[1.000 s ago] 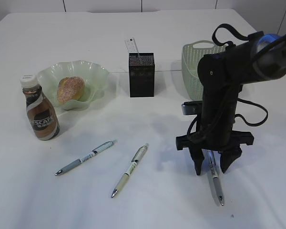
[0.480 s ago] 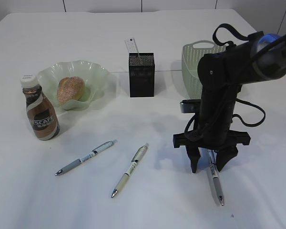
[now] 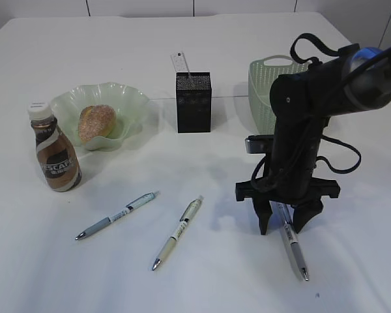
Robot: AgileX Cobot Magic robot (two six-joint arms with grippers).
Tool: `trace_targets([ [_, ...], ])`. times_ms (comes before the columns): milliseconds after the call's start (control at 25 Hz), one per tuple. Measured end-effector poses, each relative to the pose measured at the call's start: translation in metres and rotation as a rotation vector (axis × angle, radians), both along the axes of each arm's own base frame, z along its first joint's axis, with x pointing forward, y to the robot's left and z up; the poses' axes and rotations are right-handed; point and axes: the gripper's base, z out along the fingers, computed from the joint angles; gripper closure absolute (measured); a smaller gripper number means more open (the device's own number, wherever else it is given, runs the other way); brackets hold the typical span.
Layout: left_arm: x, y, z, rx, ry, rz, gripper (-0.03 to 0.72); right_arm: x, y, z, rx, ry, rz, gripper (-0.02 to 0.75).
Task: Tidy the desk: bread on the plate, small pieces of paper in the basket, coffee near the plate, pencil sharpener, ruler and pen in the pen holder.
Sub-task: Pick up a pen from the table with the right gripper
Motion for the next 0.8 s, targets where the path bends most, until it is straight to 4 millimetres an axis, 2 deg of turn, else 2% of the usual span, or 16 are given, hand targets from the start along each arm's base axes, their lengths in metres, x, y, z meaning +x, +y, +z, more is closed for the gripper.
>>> trace_targets([
  [600,0.0004,0.0003,0.0003,0.005,-0.006,0.001,0.294,0.0003,-0.0004,-0.0033,-0.001,0.004,0.057,0.26],
  [800,0.0005,0.0008,0.0003,0.011,-0.007,0.002,0.294,0.0005,-0.0004,-0.0039,0.0,0.003,0.073,0.345],
])
